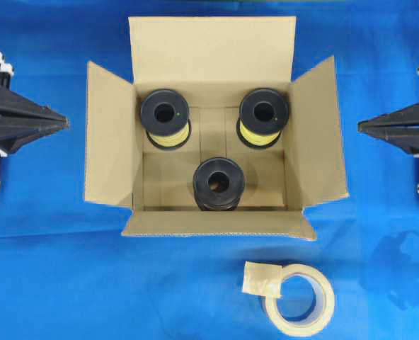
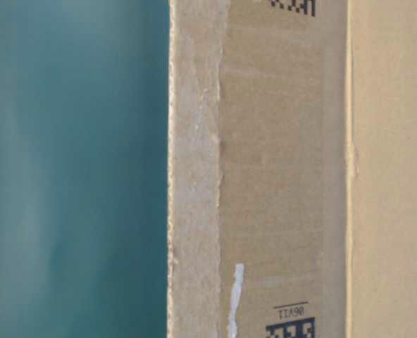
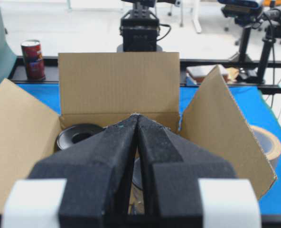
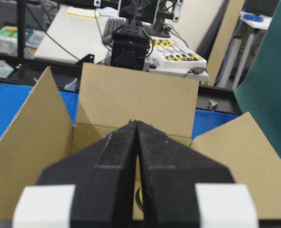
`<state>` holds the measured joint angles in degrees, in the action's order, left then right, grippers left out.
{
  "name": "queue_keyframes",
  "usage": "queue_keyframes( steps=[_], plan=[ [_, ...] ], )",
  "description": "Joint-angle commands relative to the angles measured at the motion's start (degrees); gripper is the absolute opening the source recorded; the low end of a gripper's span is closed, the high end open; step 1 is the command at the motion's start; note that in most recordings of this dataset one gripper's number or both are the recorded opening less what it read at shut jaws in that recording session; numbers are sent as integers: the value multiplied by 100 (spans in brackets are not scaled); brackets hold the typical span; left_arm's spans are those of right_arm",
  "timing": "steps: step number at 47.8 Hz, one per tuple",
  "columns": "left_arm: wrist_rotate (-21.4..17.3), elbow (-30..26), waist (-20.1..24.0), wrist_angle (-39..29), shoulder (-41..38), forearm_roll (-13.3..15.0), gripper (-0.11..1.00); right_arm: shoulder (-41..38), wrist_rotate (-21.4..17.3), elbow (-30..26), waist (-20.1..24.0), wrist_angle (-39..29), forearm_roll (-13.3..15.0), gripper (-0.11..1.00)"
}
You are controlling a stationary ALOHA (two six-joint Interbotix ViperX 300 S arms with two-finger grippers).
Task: Close the cardboard box.
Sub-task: 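Move both grippers inward toward the open box flaps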
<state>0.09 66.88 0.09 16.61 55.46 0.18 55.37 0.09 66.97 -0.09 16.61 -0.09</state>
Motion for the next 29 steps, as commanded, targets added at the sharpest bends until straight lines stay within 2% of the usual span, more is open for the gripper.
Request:
queue_keyframes(
  steps=[1,12,16,22,29],
  plan=[
    [-18,18,0,-53,-105,176,2,-35,-35,-79,-9,26,-9,1],
    [26,211,0,-9,-176,185,2,-44,-44,114,-18,-202,-105,1],
    [44,457,0,167,-237,185,2,-44,-44,378,-18,-141,-281,1],
    [62,853,0,844,-475,185,2,-97,-44,791,-9,237,-571,1],
    [97,1248,-18,1705,-1046,202,2,-492,-44,1125,-9,703,-756,1]
  ],
)
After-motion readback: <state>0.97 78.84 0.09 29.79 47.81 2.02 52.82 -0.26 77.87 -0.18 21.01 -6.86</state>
